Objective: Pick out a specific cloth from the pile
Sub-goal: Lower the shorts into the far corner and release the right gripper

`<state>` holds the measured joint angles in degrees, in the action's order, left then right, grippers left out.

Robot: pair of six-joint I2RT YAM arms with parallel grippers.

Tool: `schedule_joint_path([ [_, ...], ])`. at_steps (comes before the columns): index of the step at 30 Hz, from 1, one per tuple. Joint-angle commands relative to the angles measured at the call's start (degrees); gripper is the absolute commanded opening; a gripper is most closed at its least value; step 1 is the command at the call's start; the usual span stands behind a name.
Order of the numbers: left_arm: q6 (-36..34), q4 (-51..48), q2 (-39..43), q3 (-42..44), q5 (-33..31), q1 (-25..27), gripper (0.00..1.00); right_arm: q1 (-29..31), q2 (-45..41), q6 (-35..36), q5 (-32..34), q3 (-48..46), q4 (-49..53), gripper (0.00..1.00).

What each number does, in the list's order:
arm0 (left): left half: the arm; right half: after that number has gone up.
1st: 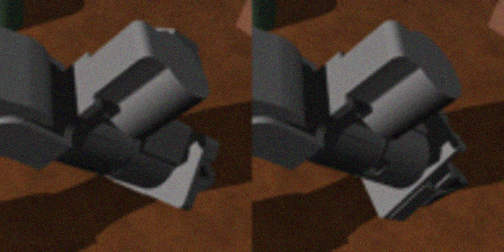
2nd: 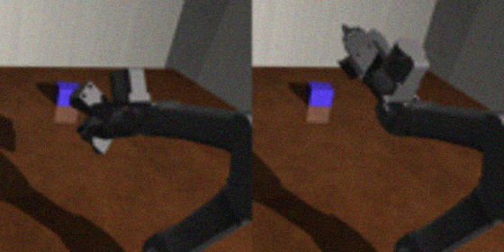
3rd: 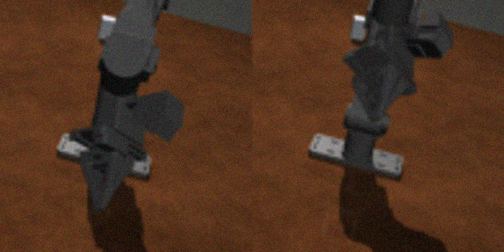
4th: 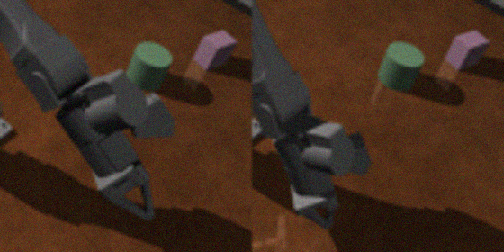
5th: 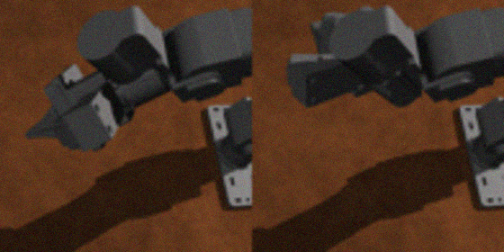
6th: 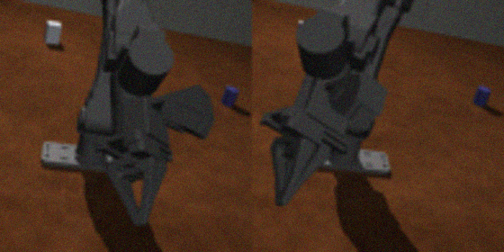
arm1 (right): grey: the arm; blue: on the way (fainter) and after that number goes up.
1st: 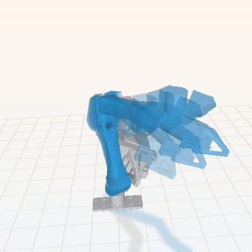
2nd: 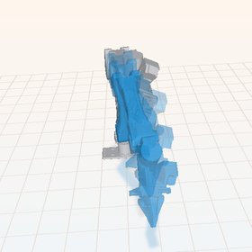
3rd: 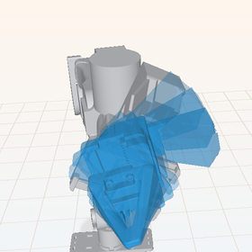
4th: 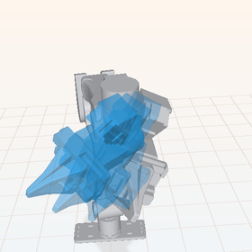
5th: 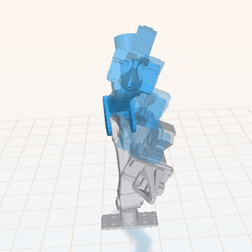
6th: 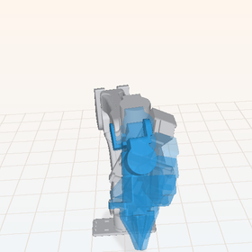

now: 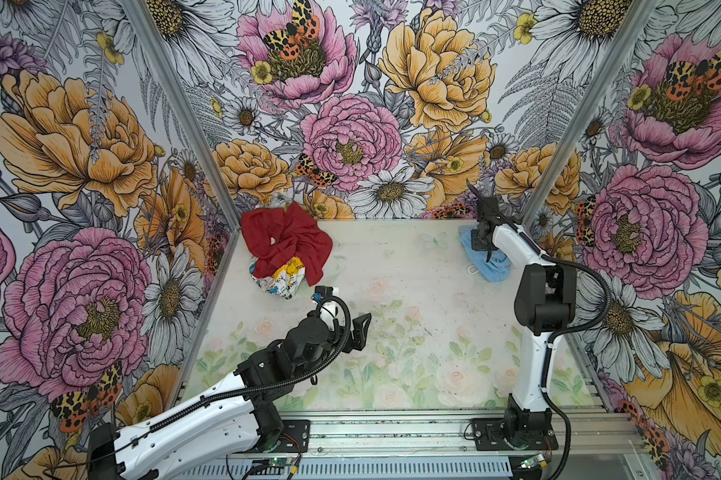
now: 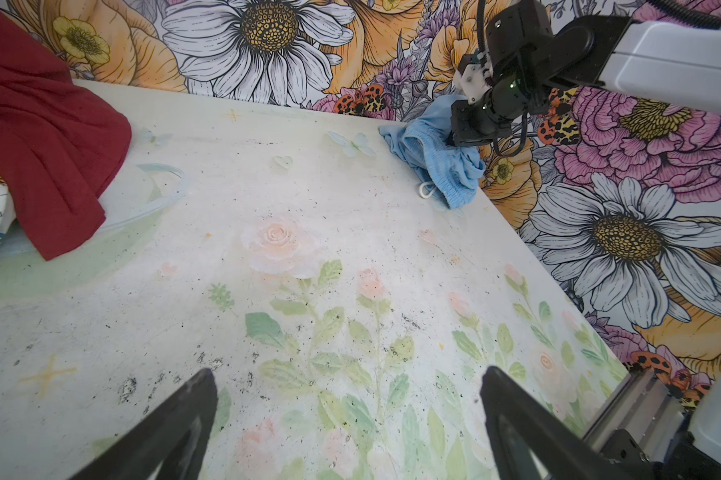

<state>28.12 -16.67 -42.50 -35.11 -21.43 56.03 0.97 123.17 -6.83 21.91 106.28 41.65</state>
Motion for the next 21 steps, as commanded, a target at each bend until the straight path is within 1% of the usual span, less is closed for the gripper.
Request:
schedule_joint_path([
  [1, -0.09, -0.21, 0.28, -0.61, 0.59, 0.31, 0.99, -0.32, 1.00, -1.66, 4.27, 1.40, -3.59, 0.00],
  [6, 0.18, -0.38, 1.09, -0.38, 0.25, 0.40, 0.99, -1.44, 4.88, -3.65, 5.10, 7.93, -3.50, 0.00],
  [13, 0.04, -1.12, 1.28, -0.08, -0.89, 0.38, 0.99, -1.10, 11.88, -0.70, 4.80, 16.81, -1.16, 0.00],
  [14, 0.09, -1.39, 1.19, -0.23, -0.89, 0.36, 0.99, -1.11, 12.48, -1.00, 5.50, 17.33, -0.35, 0.02],
  [15, 0.05, -1.60, 1.19, -0.51, -0.89, 0.38, 0.99, -1.12, 12.61, -1.16, 5.65, 17.10, -0.03, 0.09],
  [18, 0.09, -1.75, 1.27, -0.90, -0.81, 0.40, 0.99, -1.13, 11.88, -1.63, 5.52, 15.33, 0.19, 0.43],
  [19, 0.05, -1.79, 1.28, -0.93, -0.89, 0.40, 0.99, -1.08, 11.47, -1.78, 5.30, 14.75, 0.19, 0.59],
  [20, -0.07, -1.73, 1.28, -0.92, -0.94, 0.36, 0.99, -1.15, 10.90, -1.89, 5.14, 14.26, 0.19, 0.69],
  [21, -0.13, -1.79, 1.20, -0.92, -1.02, 0.32, 0.99, -1.10, 10.29, -2.14, 5.18, 13.87, 0.14, 0.75],
])
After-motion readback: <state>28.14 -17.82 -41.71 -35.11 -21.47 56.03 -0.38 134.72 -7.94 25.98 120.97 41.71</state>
